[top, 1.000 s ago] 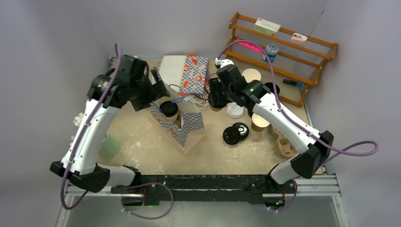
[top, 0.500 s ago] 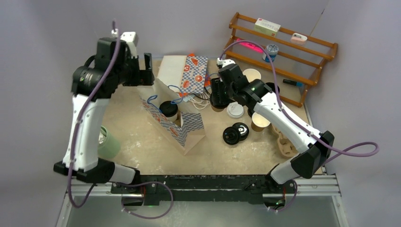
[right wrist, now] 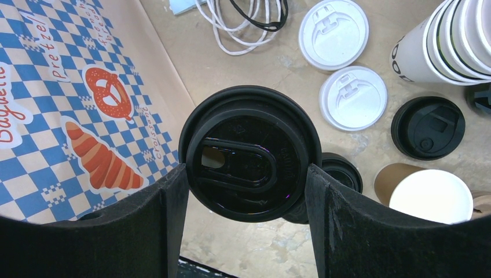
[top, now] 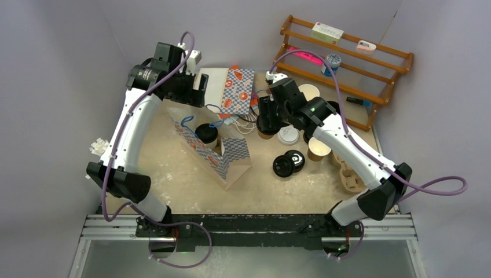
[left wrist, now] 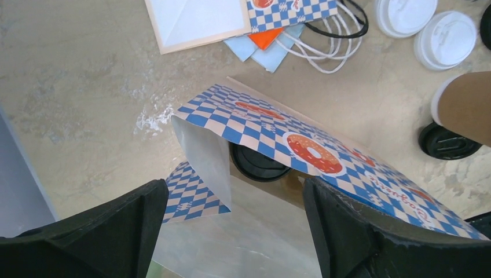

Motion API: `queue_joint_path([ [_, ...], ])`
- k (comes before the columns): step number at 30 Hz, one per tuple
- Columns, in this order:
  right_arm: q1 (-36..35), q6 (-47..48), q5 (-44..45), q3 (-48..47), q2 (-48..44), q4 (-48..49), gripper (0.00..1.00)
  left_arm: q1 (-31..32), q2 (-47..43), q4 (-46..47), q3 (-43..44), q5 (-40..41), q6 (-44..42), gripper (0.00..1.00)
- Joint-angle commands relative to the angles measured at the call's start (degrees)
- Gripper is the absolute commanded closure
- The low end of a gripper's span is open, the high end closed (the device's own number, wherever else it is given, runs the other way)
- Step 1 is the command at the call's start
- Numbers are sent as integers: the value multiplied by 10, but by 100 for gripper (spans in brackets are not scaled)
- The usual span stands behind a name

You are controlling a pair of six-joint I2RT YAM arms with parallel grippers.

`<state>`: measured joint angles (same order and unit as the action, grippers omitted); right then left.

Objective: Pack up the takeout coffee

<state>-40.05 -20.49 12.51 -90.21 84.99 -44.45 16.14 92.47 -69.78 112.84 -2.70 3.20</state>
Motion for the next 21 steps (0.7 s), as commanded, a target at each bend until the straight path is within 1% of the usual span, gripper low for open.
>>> queue_joint_path([
  [1, 2, 4, 2, -27, -11, -13, 66, -3, -22, 10, -26, 19, -19, 10],
  [6, 2, 2, 1, -25, -7, -13, 66, -3, -101, 39, -101, -26, -27, 6],
  [7, 2, 2, 0, -26, -6, -13, 66, -3, -116, 44, -119, -25, -29, 5],
  [10, 2, 2, -4, -31, -1, -12, 66, -3, -141, 57, -167, 8, -52, 4],
  [14, 2, 3, -15, -35, 7, -10, 66, -3, -155, 126, -224, 67, -66, 6],
  [18, 3, 5, -19, -43, 11, -11, 66, -3, -145, 175, -244, 99, -78, 10],
  [21, 3, 5, -19, -44, 11, -12, 66, -4, -133, 195, -245, 116, -91, 10],
])
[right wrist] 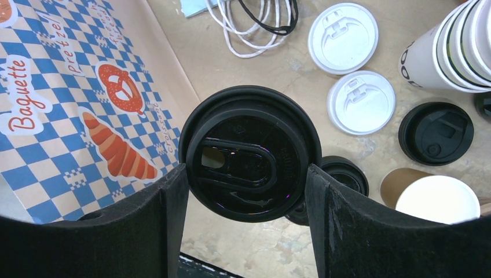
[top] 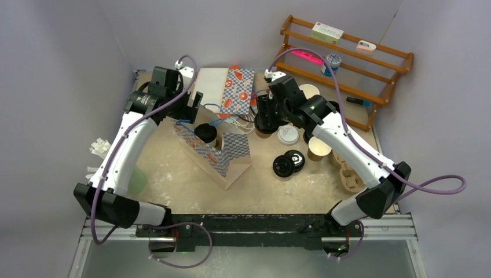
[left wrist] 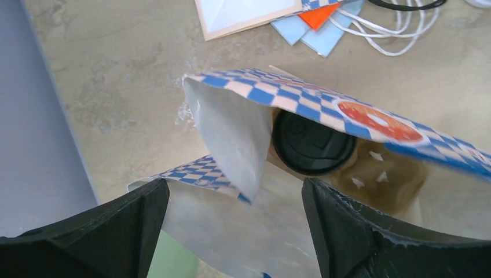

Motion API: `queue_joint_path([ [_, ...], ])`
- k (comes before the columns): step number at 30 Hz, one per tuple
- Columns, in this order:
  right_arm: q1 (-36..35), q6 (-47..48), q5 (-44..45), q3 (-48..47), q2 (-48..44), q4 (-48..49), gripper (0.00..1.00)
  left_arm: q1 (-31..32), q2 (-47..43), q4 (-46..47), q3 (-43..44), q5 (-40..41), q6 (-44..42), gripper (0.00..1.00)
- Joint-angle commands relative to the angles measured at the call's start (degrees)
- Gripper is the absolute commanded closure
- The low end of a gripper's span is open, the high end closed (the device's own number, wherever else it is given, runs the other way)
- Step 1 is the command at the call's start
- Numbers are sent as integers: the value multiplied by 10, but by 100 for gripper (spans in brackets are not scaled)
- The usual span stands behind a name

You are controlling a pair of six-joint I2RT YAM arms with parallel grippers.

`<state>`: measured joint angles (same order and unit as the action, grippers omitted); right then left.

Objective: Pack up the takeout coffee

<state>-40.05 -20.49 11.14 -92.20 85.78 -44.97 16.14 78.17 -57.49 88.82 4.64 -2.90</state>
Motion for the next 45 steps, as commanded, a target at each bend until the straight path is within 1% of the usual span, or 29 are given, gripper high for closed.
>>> queue_joint_path([
  [1, 2, 5, -6, -25, 4, -7, 66, -3, 15, 80, -4, 42, -36, 10],
  [4, 3, 4, -6, -25, 3, -8, 66, -4, 30, 90, 5, 37, -50, 10],
  [9, 3, 3, -6, -27, 2, -12, 66, -7, 61, 77, 33, 41, -62, 12],
  [14, 3, 3, -4, -28, 2, -13, 66, -6, 53, 85, 56, 31, -57, 13],
  [18, 3, 4, -7, -30, 6, -13, 66, -6, 36, 104, 59, 6, -68, 16],
  [21, 3, 4, -10, -33, 8, -15, 66, -6, 19, 121, 52, -28, -78, 18],
  [25, 3, 4, -10, -38, 12, -18, 66, -6, -4, 135, 27, -43, -97, 18],
  [26, 3, 4, -10, -39, 13, -19, 66, -6, -10, 143, 14, -44, -109, 18],
  [29, 3, 5, -12, -42, 15, -20, 66, -7, -23, 166, -27, -23, -131, 10],
  [31, 3, 5, -14, -46, 17, -21, 66, -8, -12, 151, -23, -29, -146, 9],
  [32, 2, 5, -14, -46, 18, -22, 66, -10, -7, 143, -19, -62, -160, 10],
  [33, 3, 5, -13, -49, 18, -23, 66, -11, -4, 136, -19, -95, -181, 13],
  [34, 3, 5, -13, -50, 17, -24, 66, -11, -3, 137, -21, -112, -187, 13],
  [37, 2, 5, -11, -50, 17, -26, 66, -16, 6, 134, -25, -130, -207, 14],
  [41, 3, 5, -11, -52, 15, -29, 65, -21, 34, 107, -11, -120, -227, 14],
  [45, 2, 5, -10, -54, 15, -30, 65, -22, 52, 93, -1, -87, -234, 14],
])
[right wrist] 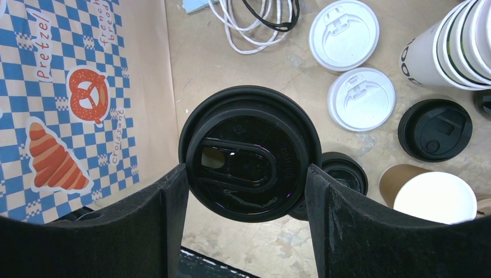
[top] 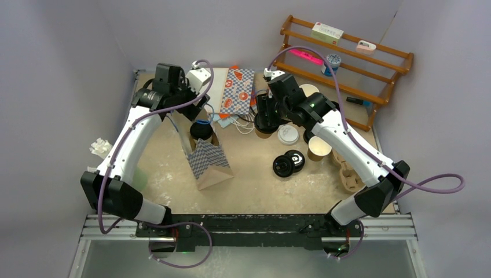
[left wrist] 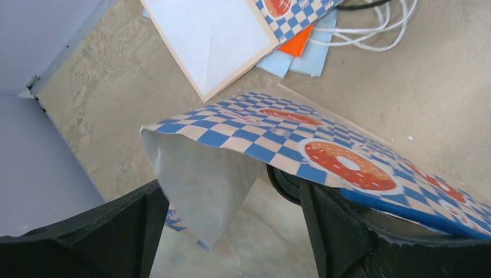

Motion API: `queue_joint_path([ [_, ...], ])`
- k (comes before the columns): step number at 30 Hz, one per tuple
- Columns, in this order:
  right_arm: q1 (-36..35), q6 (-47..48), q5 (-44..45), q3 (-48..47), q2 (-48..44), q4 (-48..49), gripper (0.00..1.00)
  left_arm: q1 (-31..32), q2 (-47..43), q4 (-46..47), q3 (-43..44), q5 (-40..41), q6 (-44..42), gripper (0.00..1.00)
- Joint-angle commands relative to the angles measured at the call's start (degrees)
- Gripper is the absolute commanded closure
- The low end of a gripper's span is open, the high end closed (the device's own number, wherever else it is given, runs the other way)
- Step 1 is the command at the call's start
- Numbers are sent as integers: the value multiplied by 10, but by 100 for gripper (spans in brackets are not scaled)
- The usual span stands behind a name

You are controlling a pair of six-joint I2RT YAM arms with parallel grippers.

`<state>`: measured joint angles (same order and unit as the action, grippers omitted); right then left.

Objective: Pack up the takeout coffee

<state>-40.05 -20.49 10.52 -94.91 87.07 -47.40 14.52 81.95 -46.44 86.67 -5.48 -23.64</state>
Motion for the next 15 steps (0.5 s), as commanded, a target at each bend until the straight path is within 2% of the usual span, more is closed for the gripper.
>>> queue_joint_path([
  [1, 3, 5, -5, -27, 2, -5, 65, -5, 16, -21, 21, 23, -26, 14],
  [4, 3, 5, -5, -27, 2, -5, 65, -6, 17, -23, 16, 52, -24, 16],
  [7, 3, 5, -6, -28, 3, -5, 65, -6, 17, -17, 11, 82, -21, 27],
  [10, 3, 5, -6, -29, 4, -5, 65, -6, 18, -16, 15, 88, -21, 30],
  [15, 3, 4, -8, -27, 3, -6, 66, -5, 21, -26, 41, 87, -14, 49],
])
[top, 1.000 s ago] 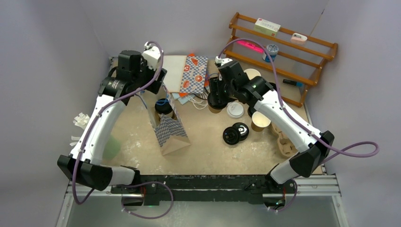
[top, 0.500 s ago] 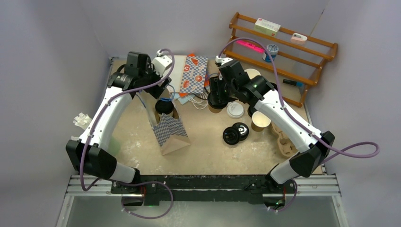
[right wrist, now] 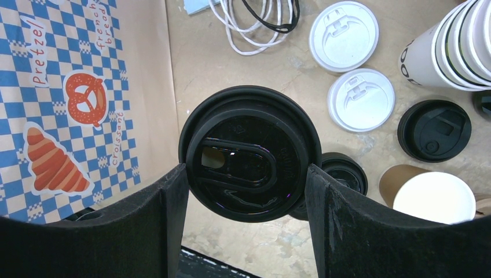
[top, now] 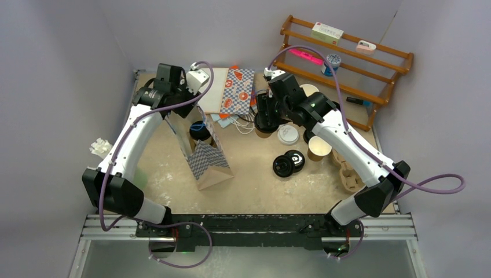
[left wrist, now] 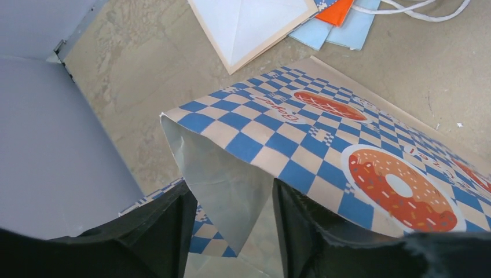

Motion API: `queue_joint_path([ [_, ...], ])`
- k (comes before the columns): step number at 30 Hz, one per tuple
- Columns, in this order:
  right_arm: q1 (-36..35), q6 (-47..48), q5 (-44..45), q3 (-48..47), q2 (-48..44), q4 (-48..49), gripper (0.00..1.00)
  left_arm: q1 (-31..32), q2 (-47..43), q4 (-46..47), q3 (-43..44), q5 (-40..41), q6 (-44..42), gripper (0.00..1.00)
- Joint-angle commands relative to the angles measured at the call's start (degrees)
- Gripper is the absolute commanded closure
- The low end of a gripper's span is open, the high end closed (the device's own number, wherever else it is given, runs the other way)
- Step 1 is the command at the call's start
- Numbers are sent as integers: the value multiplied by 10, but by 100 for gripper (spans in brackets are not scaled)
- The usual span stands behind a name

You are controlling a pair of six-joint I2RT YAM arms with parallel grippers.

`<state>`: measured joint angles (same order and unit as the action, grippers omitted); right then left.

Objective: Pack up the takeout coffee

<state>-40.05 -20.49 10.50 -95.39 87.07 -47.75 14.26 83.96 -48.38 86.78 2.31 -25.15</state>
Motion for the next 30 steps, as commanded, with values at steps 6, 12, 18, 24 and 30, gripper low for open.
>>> queue_joint_path([
  [6, 3, 3, -12, -20, 4, -1, 66, -3, 7, -48, 97, -39, 44, 76],
  [12, 3, 7, -19, -22, -5, 2, 66, -3, -5, -51, 105, -55, 77, 95],
  [18, 3, 9, -29, -12, -14, 8, 66, -3, -9, -50, 105, -79, 83, 98],
  [24, 3, 7, -34, -13, -13, 8, 66, -3, 5, -28, 72, -58, 67, 55],
  [30, 3, 9, -40, -19, -10, 9, 66, -3, 29, -9, 69, -54, 17, 14],
])
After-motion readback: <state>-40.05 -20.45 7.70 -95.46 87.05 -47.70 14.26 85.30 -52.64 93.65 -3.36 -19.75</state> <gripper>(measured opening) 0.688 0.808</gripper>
